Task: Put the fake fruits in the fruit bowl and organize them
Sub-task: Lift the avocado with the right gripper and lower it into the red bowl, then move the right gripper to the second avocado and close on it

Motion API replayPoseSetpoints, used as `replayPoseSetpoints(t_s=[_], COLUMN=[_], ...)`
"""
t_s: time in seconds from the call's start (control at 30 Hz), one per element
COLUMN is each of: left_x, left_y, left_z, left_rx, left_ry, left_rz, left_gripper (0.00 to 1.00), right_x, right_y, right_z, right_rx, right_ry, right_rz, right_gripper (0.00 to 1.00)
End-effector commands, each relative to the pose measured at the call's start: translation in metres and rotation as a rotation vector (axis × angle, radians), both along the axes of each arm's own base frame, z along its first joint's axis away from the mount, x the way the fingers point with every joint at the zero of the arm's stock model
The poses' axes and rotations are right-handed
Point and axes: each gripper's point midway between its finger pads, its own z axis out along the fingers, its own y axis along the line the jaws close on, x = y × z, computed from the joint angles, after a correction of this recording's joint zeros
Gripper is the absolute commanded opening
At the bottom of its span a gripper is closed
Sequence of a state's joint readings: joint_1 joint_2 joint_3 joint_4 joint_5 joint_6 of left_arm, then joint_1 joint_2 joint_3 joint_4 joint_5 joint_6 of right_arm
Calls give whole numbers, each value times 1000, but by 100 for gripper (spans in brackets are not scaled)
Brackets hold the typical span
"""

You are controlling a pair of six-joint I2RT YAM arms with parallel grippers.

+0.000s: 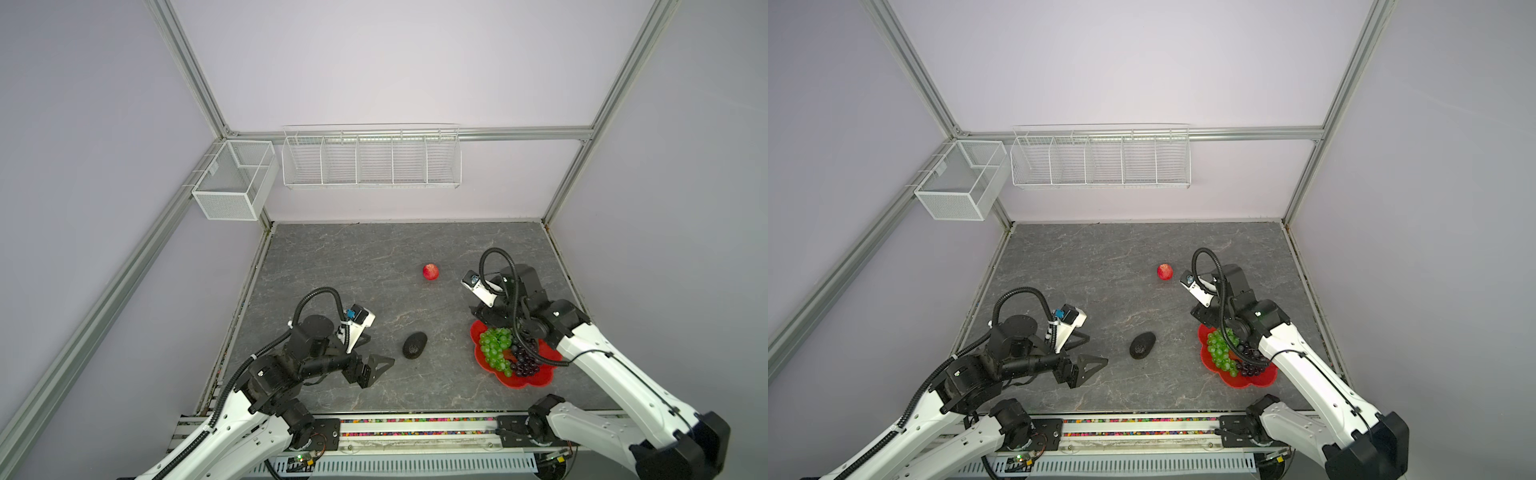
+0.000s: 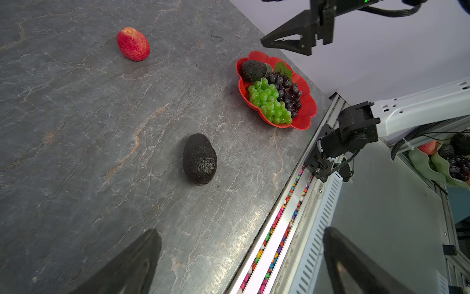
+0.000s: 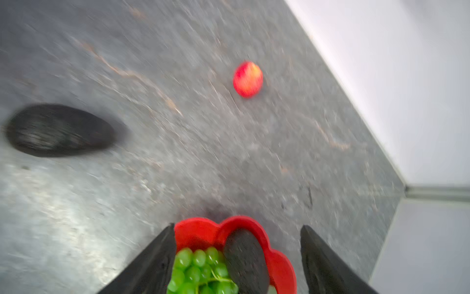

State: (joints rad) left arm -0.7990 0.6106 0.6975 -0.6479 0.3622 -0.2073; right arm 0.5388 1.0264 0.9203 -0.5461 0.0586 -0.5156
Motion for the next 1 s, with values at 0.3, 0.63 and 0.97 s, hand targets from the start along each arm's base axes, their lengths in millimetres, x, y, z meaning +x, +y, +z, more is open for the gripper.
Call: replayPoseSetpoints(t_s=[0.3, 0.63, 0.97], left_x=[5, 6, 8], left_y=[15, 17, 16], left_z=[18, 19, 13], left_rx=[-13, -13, 8], left_ry=[-92, -98, -78], left_rz=[67, 84, 83], left_gripper=[99, 99, 99], right_x=[-46, -47, -67], right_y=[103, 142, 153], right_z=[-77, -116, -143], right_rx=[-65, -145, -191], right_ry=[23, 128, 290], right_rz=[610, 829, 929], right_gripper=[82, 82, 82])
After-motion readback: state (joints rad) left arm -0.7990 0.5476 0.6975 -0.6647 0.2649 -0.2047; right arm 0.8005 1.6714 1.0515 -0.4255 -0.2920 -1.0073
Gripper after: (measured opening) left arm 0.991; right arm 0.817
